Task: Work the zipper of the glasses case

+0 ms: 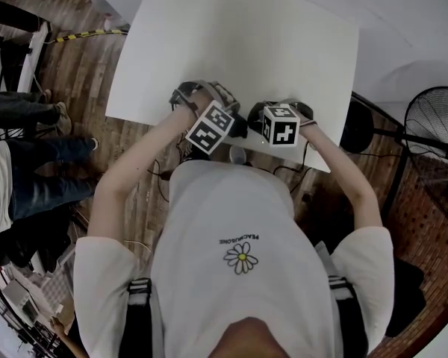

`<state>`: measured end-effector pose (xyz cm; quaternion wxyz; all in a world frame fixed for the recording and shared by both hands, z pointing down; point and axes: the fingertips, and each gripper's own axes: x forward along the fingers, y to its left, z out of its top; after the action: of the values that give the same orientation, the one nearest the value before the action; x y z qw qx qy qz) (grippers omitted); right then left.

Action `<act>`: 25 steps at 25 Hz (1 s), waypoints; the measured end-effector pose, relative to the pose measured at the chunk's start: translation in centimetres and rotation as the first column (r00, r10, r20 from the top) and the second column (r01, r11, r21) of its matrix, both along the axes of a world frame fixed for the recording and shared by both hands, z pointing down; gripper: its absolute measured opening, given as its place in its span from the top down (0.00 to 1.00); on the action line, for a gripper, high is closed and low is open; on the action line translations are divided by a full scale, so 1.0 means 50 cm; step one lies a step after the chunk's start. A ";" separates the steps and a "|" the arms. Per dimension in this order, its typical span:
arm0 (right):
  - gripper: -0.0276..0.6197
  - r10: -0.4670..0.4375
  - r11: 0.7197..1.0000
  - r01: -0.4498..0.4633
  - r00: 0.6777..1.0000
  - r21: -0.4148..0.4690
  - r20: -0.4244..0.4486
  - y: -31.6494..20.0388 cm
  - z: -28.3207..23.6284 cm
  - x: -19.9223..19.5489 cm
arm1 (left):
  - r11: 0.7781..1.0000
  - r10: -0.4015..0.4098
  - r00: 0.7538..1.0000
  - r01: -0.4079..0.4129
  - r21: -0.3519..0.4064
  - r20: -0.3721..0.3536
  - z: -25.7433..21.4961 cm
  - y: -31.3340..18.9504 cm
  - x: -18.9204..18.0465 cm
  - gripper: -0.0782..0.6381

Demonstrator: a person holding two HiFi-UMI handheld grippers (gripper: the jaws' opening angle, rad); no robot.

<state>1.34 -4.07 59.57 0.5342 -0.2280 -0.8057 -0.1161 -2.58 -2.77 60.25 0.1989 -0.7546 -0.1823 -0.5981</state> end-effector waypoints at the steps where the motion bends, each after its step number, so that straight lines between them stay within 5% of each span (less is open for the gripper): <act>1: 0.94 0.017 1.000 -0.017 1.000 0.003 0.004 -0.001 0.004 -0.001 | 1.000 -0.001 1.000 0.001 -0.001 0.001 0.000 0.000 0.000 0.43; 7: 0.94 0.110 0.994 -0.109 0.993 -0.025 0.036 -0.003 0.007 -0.002 | 1.000 -0.026 1.000 0.026 -0.010 -0.004 0.002 -0.002 0.001 0.43; 16: 0.95 0.106 0.990 -0.109 0.993 0.084 0.046 0.006 -0.010 0.007 | 0.968 -0.240 0.969 0.234 -0.095 -0.062 0.004 -0.023 -0.008 0.43; 20: 0.95 0.097 0.989 -0.101 0.995 0.112 0.034 0.030 -0.008 0.021 | 0.926 -0.363 0.929 0.351 -0.135 -0.071 0.002 -0.044 -0.003 0.43; 25: 0.95 0.353 0.929 -0.361 0.931 0.079 0.096 0.024 -0.008 -0.007 | 0.850 -0.516 0.854 0.500 -0.166 -0.065 -0.004 -0.069 -0.005 0.43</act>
<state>1.00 -2.86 59.17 0.5241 -0.0470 -0.8479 -0.0643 -2.85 -6.20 60.05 -0.0116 -0.8192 -0.0078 -0.5734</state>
